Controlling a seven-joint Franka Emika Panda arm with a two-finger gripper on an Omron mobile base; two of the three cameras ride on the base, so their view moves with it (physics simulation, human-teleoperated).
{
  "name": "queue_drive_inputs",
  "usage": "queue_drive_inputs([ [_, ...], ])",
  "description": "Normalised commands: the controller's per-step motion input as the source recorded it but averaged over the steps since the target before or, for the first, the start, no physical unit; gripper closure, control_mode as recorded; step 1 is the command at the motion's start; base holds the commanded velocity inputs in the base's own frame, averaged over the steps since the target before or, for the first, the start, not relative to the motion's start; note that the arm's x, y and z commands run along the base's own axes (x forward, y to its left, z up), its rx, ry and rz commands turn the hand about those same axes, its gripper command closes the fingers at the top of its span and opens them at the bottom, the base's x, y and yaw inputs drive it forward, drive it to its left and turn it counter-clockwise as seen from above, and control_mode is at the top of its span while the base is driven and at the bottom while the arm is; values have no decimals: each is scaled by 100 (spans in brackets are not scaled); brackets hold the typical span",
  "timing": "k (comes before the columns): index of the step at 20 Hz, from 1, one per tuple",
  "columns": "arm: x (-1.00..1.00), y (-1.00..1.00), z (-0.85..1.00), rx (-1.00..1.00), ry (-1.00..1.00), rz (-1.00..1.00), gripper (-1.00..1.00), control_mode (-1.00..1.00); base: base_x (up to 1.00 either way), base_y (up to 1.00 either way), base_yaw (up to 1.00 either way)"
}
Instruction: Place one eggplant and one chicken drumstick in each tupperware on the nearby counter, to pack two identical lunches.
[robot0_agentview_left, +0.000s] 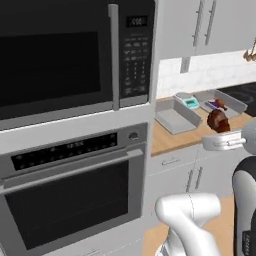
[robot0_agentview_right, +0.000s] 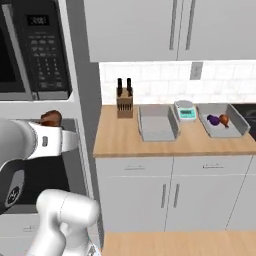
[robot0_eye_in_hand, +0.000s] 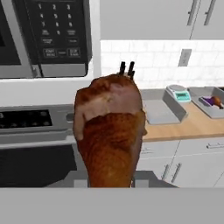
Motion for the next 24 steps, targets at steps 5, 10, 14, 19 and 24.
queue_drive_inputs([
  [5,0,0,0,0,0,0,100,100,52,-98,5],
  [10,0,0,0,0,0,0,100,100,92,-84,28],
  [14,0,0,0,0,0,0,100,100,100,-44,30],
  [19,0,0,0,0,0,0,100,100,58,4,16],
  [24,41,5,-61,-4,19,3,100,-100,9,1,2],
])
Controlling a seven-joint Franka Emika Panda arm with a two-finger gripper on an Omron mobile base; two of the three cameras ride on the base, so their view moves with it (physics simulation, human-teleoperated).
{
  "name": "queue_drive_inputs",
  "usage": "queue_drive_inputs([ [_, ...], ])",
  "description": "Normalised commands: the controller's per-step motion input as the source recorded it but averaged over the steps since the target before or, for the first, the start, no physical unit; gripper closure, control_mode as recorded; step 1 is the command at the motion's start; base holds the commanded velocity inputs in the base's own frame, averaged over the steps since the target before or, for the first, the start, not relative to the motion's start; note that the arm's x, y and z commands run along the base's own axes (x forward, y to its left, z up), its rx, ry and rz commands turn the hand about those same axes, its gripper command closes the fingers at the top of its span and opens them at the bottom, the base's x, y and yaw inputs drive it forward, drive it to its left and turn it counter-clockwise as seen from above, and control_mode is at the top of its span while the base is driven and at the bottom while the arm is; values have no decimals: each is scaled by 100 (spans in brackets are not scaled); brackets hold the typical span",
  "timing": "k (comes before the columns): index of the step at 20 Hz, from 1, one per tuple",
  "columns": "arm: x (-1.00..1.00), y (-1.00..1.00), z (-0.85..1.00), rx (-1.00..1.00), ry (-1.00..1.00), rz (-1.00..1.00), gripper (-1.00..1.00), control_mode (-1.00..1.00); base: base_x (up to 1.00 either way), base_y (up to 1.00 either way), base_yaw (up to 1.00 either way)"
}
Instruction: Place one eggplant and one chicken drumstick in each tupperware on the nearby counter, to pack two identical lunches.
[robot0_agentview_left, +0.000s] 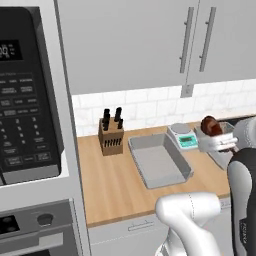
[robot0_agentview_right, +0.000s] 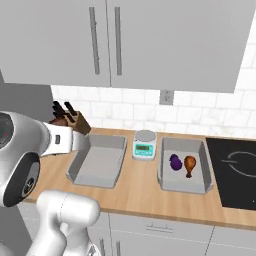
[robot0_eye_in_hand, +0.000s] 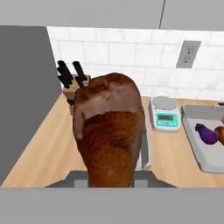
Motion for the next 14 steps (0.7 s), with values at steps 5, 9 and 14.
queue_drive_inputs([
  [5,51,46,-69,-8,14,0,100,-100,0,0,0],
  [9,72,37,-71,-3,16,0,100,-100,0,0,0],
  [14,94,1,-78,0,22,2,100,-100,0,0,0],
])
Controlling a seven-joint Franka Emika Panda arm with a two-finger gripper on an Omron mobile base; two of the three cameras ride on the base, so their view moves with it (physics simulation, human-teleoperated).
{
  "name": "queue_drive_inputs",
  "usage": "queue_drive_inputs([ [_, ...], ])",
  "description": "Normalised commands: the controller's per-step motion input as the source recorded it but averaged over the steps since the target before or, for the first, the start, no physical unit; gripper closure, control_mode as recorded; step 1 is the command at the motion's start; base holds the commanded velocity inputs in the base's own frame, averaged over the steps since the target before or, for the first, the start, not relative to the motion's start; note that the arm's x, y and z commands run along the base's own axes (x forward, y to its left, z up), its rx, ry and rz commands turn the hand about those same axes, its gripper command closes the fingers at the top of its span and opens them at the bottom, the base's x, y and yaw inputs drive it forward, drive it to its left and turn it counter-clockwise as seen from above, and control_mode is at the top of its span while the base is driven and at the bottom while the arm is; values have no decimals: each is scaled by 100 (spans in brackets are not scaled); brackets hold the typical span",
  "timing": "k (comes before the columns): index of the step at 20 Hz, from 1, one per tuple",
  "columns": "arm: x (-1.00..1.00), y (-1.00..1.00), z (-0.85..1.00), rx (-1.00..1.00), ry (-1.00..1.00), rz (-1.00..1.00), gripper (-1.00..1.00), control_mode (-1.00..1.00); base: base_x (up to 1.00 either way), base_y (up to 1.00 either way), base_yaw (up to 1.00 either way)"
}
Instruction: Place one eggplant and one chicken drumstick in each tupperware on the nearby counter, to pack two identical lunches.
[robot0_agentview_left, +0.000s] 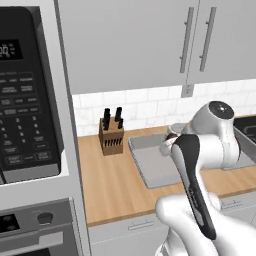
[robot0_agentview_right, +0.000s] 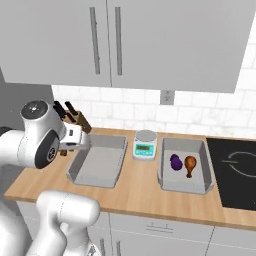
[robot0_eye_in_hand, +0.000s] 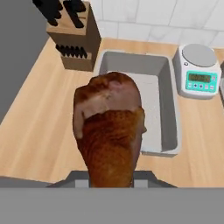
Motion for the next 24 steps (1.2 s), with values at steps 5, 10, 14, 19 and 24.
queue_drive_inputs([
  [5,83,0,-76,0,12,0,100,-100,0,0,0],
  [10,82,0,-82,0,7,0,100,-100,0,0,0],
  [14,85,1,-70,0,9,0,100,-100,0,0,0],
  [19,60,19,-61,0,13,0,100,-100,0,0,0],
  [24,24,2,-29,0,10,0,100,-100,0,0,0],
])
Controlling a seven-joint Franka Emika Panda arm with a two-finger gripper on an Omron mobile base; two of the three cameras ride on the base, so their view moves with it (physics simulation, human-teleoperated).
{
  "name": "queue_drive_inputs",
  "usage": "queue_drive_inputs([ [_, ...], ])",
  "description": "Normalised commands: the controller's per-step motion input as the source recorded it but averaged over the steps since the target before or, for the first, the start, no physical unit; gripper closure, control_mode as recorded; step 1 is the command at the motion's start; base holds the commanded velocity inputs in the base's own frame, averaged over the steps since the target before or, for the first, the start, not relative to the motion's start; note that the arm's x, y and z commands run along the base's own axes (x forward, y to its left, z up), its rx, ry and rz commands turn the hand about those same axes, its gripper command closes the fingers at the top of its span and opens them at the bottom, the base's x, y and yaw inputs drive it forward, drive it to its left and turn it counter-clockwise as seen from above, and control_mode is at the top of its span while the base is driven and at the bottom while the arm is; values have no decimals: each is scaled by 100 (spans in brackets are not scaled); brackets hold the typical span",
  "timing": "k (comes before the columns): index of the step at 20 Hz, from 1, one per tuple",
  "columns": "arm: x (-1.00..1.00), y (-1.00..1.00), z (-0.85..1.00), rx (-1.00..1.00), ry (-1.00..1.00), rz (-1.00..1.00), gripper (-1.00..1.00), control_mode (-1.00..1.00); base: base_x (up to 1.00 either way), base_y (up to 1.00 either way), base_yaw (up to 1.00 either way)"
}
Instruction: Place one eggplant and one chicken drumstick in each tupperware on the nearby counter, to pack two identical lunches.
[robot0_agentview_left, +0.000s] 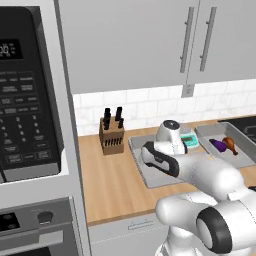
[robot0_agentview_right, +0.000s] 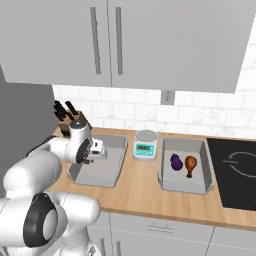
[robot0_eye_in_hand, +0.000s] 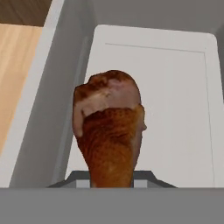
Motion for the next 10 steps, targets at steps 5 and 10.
queue_drive_inputs([
  [5,12,0,-31,0,8,0,100,-100,0,0,0],
  [10,16,0,-41,0,0,0,100,-100,0,0,0],
])
